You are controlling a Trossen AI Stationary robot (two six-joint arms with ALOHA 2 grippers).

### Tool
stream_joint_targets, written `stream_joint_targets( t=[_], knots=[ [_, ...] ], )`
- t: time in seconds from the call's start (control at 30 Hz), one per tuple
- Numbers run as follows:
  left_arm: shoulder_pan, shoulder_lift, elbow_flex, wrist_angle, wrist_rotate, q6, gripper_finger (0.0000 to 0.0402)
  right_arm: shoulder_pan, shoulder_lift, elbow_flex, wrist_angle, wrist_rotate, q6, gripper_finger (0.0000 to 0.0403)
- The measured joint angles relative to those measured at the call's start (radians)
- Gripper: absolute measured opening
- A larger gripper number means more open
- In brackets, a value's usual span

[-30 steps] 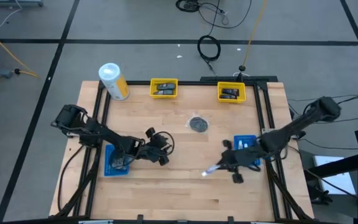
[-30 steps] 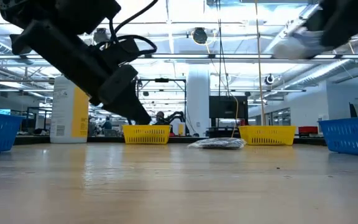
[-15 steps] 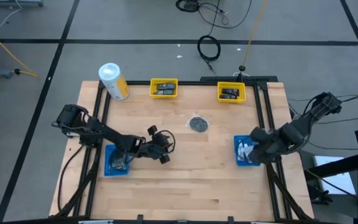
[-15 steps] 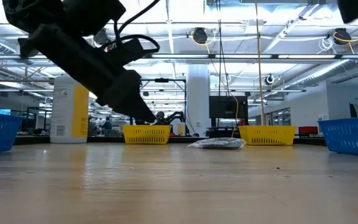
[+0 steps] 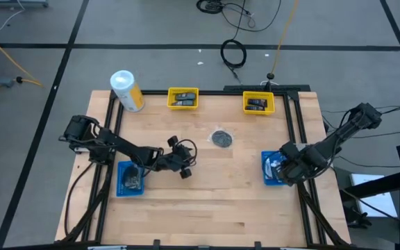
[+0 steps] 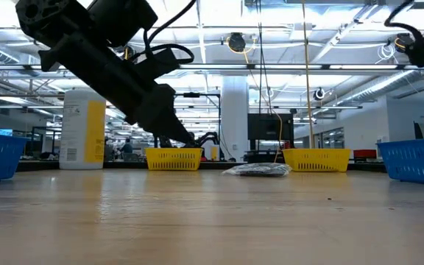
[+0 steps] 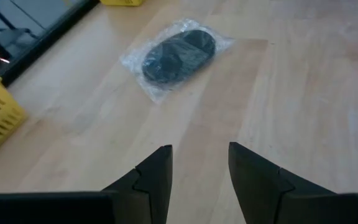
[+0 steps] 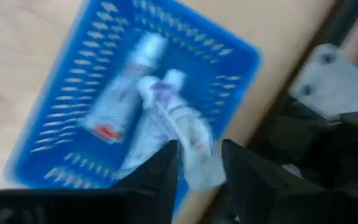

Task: Pick & Place Travel size toiletries
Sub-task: Put the white toothpaste into the right blue bin, then put the black hairbrush into the left blue bin

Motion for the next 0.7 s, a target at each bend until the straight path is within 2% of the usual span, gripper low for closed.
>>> stream_joint_targets(
  t=[0.13,0.4,0.5,0.57,0.7],
  knots=[
    [0.006,0.000,0.000,0.008,0.033,0.000,0.0152,0.000,0.002,-0.049,0.030,0.031,-0.017,0.0155],
    [0.006,0.000,0.000,0.010,0.034,-0.010,0.0152,0.000,0.002,-0.011,0.068,0.093,-0.121,0.0204],
    [0.005,0.000,0.000,0.010,0.035,-0.018,0.0154,0.000,0.005,-0.020,0.226,0.122,-0.190,0.0209],
    [0.004,0.000,0.000,0.009,0.044,-0.020,0.0154,0.000,0.001,-0.053,0.355,0.163,-0.296,0.0210],
    [0.004,0.000,-0.001,0.002,0.069,-0.037,0.0152,-0.005,0.002,-0.164,0.811,0.270,-0.588,0.0208]
  ],
)
